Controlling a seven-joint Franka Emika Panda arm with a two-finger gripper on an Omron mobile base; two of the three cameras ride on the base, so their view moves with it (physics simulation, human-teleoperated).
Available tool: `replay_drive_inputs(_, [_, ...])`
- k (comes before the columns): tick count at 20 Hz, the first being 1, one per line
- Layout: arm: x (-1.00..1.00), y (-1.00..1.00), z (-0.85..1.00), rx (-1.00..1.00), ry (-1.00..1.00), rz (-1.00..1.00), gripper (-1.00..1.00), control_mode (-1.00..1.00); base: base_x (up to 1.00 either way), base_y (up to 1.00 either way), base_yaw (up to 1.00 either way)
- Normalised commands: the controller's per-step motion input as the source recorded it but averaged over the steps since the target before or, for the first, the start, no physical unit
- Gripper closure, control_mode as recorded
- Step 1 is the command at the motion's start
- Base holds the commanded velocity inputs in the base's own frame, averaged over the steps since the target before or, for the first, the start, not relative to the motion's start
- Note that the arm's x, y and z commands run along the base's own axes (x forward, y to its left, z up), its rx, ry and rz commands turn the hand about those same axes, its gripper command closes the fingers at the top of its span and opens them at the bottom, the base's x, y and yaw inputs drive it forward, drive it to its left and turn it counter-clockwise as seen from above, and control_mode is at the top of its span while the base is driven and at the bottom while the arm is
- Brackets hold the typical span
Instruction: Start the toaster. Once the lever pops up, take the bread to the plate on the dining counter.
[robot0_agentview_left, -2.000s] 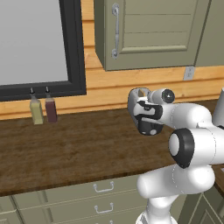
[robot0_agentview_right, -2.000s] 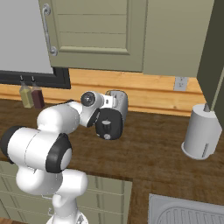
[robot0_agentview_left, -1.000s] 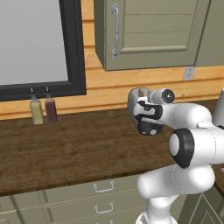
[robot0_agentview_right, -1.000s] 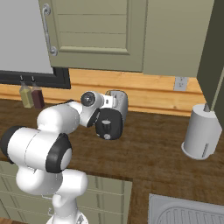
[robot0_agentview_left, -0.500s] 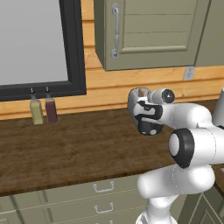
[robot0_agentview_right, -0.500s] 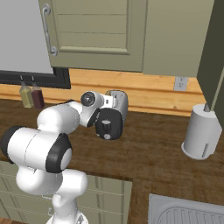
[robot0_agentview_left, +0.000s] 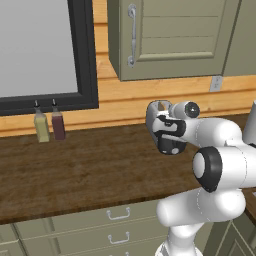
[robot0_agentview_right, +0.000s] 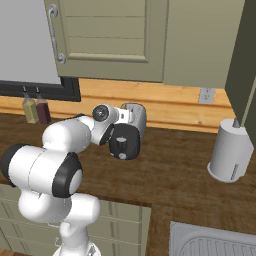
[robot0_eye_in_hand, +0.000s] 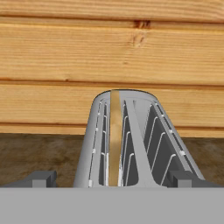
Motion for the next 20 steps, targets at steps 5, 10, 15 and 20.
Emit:
replay_drive_inputs(5, [0.0,0.0,0.0,0.0,0.0,0.0,-1.0,-1.0,0.0,0.0,0.0])
replay_drive_inputs(10, [0.0,0.0,0.0,0.0,0.0,0.0,-1.0,-1.0,0.0,0.0,0.0])
replay_drive_inputs(15, [0.0,0.0,0.0,0.0,0.0,0.0,-1.0,-1.0,0.0,0.0,0.0])
replay_drive_inputs(20, [0.0,0.0,0.0,0.0,0.0,0.0,-1.0,-1.0,0.0,0.0,0.0])
